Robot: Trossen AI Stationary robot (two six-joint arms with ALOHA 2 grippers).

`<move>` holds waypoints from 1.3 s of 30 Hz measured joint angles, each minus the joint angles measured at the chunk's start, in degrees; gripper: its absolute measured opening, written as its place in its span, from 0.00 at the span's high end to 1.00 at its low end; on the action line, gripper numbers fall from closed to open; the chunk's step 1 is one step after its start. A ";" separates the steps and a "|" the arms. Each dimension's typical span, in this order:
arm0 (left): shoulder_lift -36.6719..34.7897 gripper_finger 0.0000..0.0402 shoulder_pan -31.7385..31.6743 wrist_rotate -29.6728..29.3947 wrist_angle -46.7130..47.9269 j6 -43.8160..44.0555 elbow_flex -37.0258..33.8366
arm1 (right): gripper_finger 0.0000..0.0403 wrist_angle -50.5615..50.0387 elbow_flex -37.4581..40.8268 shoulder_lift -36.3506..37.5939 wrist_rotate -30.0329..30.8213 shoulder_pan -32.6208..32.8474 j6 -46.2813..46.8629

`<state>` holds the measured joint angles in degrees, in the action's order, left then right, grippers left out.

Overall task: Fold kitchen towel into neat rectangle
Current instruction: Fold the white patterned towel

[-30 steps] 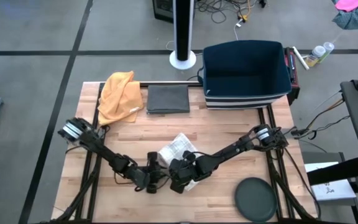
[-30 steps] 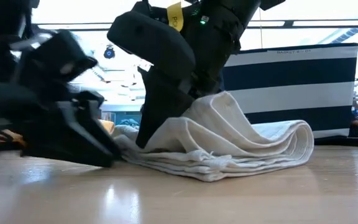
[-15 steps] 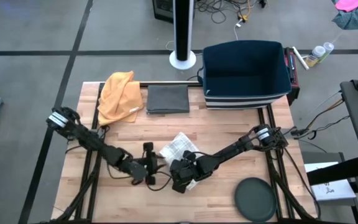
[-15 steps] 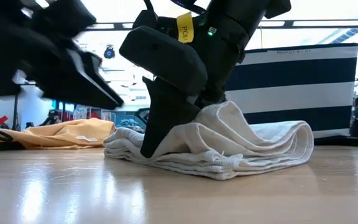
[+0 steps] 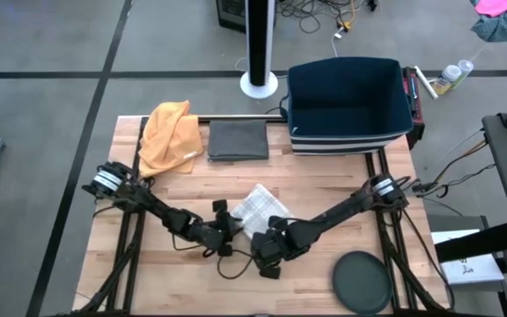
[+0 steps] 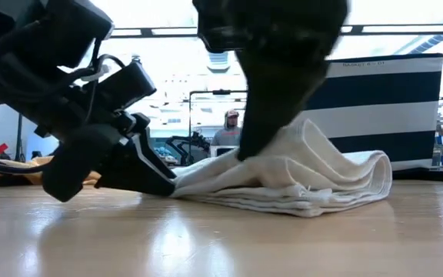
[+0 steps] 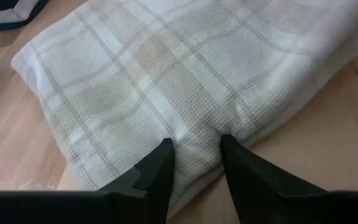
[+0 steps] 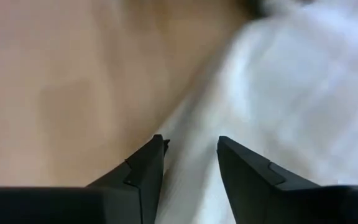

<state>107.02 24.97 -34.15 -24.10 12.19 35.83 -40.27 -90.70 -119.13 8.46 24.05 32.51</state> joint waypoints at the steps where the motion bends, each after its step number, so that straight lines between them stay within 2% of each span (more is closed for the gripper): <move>1: 0.02 0.67 0.00 0.06 -0.07 0.08 -0.02 | 0.65 0.06 0.00 0.00 -2.03 0.26 -0.60; 6: 0.11 0.67 0.00 -0.07 -1.00 0.13 -0.15 | 0.68 0.08 0.29 -0.57 -5.96 1.01 -1.71; 12: 0.05 0.67 0.00 -0.05 -1.01 0.24 -0.20 | 0.72 -2.35 0.22 0.87 -5.97 1.07 -3.87; 14: 0.04 0.67 0.06 -0.06 -1.13 0.32 -0.23 | 0.74 -4.45 0.13 3.09 -5.13 1.20 -3.59; 18: 0.06 0.67 0.09 -0.05 -1.59 0.31 -0.32 | 0.80 -8.55 0.93 8.05 1.09 1.11 -1.98; 21: -0.07 0.67 0.11 -0.04 -1.59 0.30 -0.33 | 0.86 -10.59 4.13 9.42 2.92 -0.38 -0.02; 26: -0.67 0.67 0.53 -0.49 -1.49 0.03 -0.35 | 0.99 -8.86 13.25 9.30 -3.75 -3.78 3.68; 32: -2.80 0.67 1.10 -0.82 -0.33 -1.38 -0.55 | 0.99 -6.95 23.32 10.63 -3.30 -7.19 9.94; 39: -7.18 0.67 1.18 -2.01 0.07 -4.01 -0.49 | 1.00 -7.57 22.06 11.75 -3.40 -7.28 5.91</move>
<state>99.84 26.15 -36.16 -24.03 8.18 35.34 -47.84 -68.63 -107.38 5.06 16.78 38.42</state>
